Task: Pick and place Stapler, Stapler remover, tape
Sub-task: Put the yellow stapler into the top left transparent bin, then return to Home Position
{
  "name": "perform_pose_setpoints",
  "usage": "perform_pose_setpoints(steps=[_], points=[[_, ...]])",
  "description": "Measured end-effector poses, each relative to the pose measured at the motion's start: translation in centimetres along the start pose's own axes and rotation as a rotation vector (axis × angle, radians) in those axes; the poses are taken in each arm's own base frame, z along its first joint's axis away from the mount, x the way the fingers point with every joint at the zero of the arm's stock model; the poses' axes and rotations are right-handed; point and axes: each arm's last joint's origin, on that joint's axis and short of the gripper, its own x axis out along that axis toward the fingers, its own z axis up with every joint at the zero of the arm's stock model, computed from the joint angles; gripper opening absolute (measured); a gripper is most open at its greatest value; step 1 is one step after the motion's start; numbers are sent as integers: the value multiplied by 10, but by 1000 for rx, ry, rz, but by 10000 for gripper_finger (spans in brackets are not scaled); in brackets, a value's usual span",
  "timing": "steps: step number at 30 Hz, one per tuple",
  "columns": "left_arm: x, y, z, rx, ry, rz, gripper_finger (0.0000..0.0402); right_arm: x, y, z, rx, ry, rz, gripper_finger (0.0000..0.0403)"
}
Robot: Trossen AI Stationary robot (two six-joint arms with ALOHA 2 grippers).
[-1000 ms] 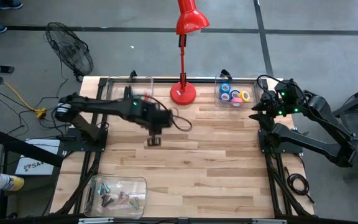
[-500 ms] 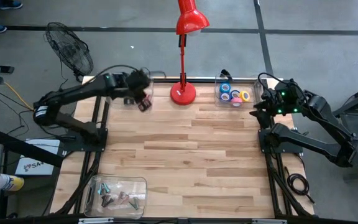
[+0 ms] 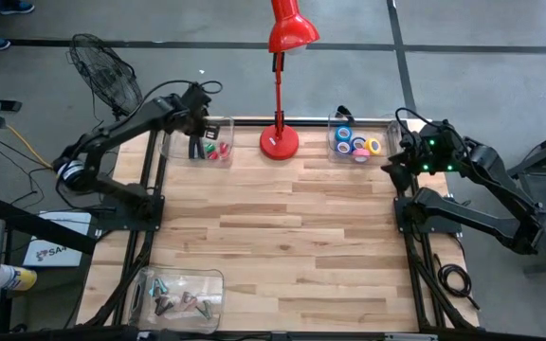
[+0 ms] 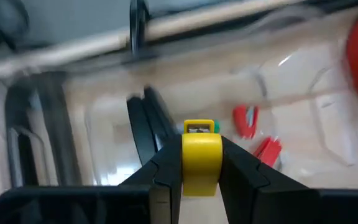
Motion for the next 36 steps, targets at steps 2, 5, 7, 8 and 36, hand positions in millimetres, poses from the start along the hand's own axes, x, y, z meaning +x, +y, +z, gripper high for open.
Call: perform_pose_setpoints(steps=[2,5,7,8,36], points=[[11,5,-1,-30,70,5,74,0,0,0,0,-1,-6,216],[29,8,-4,-34,161,35,74,0,-1,0,6,-3,-18,216],[38,6,-5,-26,194,50,75,0,-1,0,7,-5,-26,216],[41,5,-5,-25,200,49,75,0,-1,0,7,-6,-31,216],[-6,-7,-12,161,144,-335,170,0,0,-4,128,40,-3,216]])
